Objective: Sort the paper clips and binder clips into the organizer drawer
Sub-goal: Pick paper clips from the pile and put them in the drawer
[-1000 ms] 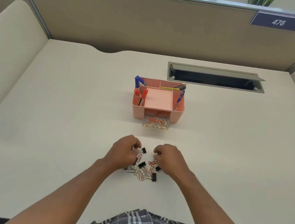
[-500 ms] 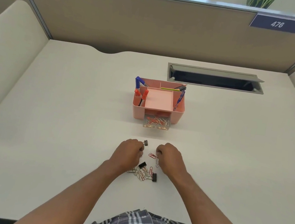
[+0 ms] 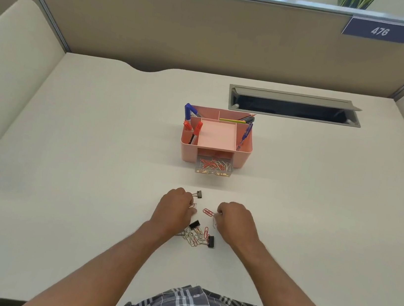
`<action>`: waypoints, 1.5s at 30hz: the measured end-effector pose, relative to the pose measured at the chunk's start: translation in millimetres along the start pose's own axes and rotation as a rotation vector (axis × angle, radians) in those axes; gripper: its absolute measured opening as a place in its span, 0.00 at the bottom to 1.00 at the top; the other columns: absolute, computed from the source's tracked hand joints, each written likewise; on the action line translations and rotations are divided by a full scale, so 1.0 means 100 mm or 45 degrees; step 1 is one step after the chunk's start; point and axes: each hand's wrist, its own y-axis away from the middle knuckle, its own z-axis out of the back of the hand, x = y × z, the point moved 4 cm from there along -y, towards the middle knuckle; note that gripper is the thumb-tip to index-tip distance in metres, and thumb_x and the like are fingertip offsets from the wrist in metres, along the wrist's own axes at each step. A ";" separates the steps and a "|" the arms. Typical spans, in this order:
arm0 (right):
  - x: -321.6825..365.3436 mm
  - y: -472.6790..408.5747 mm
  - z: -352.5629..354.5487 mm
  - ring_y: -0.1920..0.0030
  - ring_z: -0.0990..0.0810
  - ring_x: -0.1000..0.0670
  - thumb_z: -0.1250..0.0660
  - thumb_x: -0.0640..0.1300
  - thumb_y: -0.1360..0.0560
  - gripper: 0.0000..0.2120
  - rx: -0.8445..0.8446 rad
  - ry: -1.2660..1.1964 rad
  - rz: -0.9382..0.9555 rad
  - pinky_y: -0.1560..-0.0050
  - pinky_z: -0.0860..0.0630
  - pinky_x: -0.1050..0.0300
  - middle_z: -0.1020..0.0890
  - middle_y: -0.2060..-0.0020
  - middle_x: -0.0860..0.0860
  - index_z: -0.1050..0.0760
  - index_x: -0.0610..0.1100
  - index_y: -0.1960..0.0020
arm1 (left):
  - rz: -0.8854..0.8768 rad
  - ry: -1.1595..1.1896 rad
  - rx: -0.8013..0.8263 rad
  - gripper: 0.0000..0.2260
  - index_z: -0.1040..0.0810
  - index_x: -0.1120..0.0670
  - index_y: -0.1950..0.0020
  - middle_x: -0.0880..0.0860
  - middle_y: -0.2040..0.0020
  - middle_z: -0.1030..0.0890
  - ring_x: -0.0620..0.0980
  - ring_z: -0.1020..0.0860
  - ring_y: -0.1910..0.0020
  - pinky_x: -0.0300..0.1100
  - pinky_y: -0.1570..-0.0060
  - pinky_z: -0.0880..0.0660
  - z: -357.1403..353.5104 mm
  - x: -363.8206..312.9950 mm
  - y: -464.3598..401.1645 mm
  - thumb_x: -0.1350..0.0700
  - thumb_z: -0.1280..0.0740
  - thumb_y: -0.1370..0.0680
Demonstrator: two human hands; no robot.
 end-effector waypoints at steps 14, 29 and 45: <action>0.24 -0.01 -0.15 0.60 0.29 0.42 0.41 0.34 0.26 0.06 0.041 -0.003 -0.077 0.61 0.37 0.54 0.23 0.52 0.42 0.27 0.39 0.52 | -0.005 -0.080 0.073 0.04 0.24 0.52 0.57 0.51 0.55 0.22 0.53 0.25 0.54 0.47 0.53 0.27 -0.01 -0.08 -0.07 0.56 0.34 0.23; 0.27 -0.03 -0.21 0.56 0.23 0.42 0.42 0.40 0.23 0.10 -0.091 -0.115 0.092 0.60 0.28 0.51 0.23 0.55 0.45 0.22 0.42 0.50 | 0.159 0.193 0.062 0.04 0.22 0.52 0.57 0.50 0.58 0.19 0.51 0.21 0.60 0.44 0.59 0.27 0.05 0.00 -0.05 0.60 0.34 0.23; -0.03 -0.09 0.12 0.56 0.20 0.45 0.39 0.39 0.26 0.08 -0.208 -0.366 -0.253 0.56 0.25 0.55 0.17 0.59 0.49 0.20 0.44 0.54 | 0.180 0.204 0.051 0.04 0.21 0.52 0.53 0.49 0.54 0.19 0.50 0.23 0.56 0.41 0.59 0.31 0.07 -0.01 -0.05 0.60 0.35 0.23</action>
